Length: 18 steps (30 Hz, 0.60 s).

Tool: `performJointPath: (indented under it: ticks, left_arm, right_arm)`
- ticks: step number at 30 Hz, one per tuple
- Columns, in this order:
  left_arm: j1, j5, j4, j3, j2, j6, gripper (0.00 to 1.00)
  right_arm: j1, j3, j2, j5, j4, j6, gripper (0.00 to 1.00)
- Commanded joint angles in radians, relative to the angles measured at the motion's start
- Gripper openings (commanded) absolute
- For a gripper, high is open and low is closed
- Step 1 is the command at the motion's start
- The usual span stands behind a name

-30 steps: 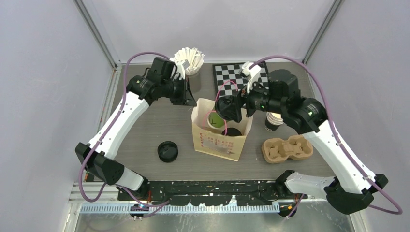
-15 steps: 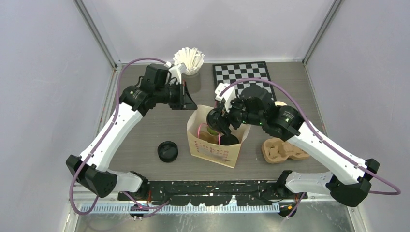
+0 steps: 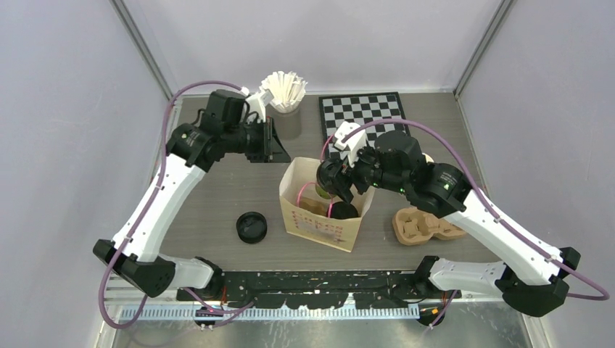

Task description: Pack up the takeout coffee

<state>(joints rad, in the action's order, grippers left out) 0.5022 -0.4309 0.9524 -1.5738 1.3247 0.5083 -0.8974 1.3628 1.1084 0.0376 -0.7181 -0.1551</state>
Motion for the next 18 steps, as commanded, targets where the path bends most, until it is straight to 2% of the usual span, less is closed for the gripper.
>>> performJointPath:
  ticks: [1, 7, 12, 18]
  left_arm:
    - [0.003, -0.027, 0.153, -0.148, -0.004, 0.012, 0.13]
    - [0.008, -0.135, 0.243, -0.198, 0.008, 0.065, 0.17]
    - [0.051, -0.203, 0.212, -0.182, 0.02, 0.117, 0.26]
    - [0.077, -0.301, 0.076, -0.059, 0.004, 0.184, 0.34]
  right_arm:
    - [-0.005, -0.011, -0.04, -0.022, 0.024, 0.034, 0.77]
    - [-0.006, -0.011, -0.03, -0.024, 0.032, 0.04, 0.77]
    - [-0.005, -0.019, -0.035, -0.027, 0.039, 0.04, 0.77]
    - [-0.005, -0.024, -0.039, -0.024, 0.033, 0.034, 0.77]
